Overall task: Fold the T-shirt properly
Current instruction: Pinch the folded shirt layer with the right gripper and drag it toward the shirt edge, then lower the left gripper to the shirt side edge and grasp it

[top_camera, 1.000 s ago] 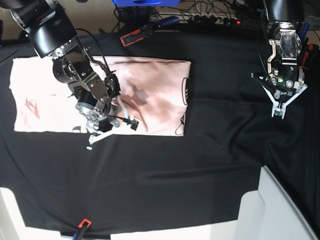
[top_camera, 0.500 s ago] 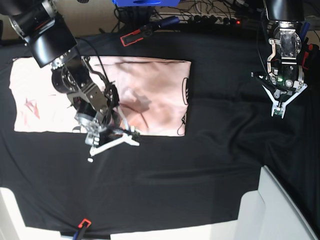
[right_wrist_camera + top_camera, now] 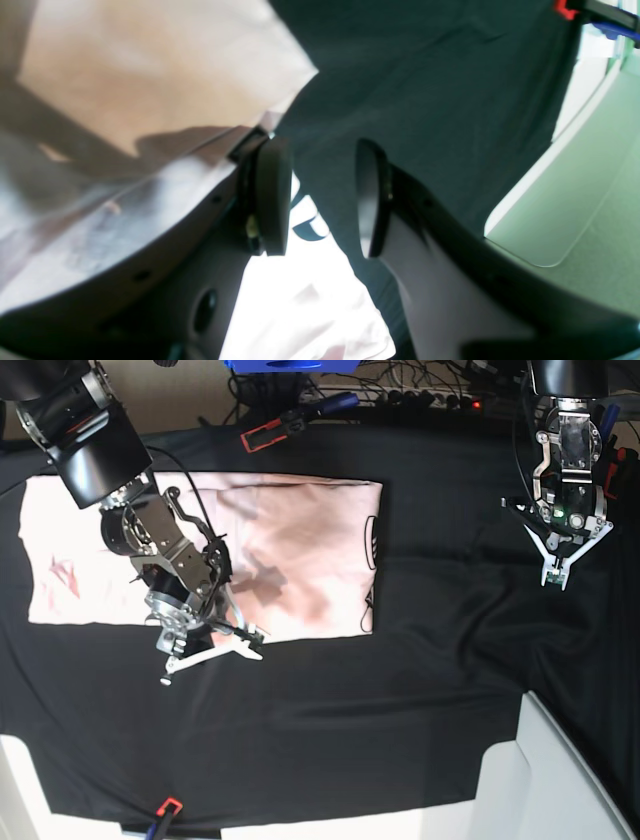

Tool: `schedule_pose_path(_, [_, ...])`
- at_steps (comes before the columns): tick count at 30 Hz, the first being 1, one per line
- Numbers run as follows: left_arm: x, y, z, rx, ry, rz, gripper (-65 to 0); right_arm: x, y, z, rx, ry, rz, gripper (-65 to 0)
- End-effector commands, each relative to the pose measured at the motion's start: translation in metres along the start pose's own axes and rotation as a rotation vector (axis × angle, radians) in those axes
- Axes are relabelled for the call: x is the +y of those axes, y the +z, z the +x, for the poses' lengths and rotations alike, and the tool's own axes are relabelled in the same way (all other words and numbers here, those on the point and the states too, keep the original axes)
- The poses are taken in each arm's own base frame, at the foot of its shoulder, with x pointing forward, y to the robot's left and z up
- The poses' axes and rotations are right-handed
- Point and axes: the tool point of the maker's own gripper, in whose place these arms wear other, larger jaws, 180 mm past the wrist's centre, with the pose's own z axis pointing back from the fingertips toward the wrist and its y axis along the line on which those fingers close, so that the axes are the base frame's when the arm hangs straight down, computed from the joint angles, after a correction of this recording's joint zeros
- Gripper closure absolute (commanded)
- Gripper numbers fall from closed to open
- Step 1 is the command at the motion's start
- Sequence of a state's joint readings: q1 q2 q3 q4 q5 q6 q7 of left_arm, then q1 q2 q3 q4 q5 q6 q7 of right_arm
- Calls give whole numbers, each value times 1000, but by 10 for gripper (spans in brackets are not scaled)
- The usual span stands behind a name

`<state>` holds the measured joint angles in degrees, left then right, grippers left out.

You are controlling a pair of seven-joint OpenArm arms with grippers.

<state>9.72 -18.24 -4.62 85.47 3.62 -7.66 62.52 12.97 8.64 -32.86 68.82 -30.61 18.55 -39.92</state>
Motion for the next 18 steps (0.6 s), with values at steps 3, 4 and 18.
schedule_pose_path(3, [12, 3, 7, -22, 1, 31, -2, -23, 4, 9, -22, -8, -54, -207])
schedule_pose_path(4, [12, 3, 7, -22, 1, 31, -2, -23, 4, 9, -21, -8, -57, -207])
schedule_pose_path(18, [-6, 40, 55, -194, 41, -3, -18, -91, 46, -51, 66, -327, -233, -207])
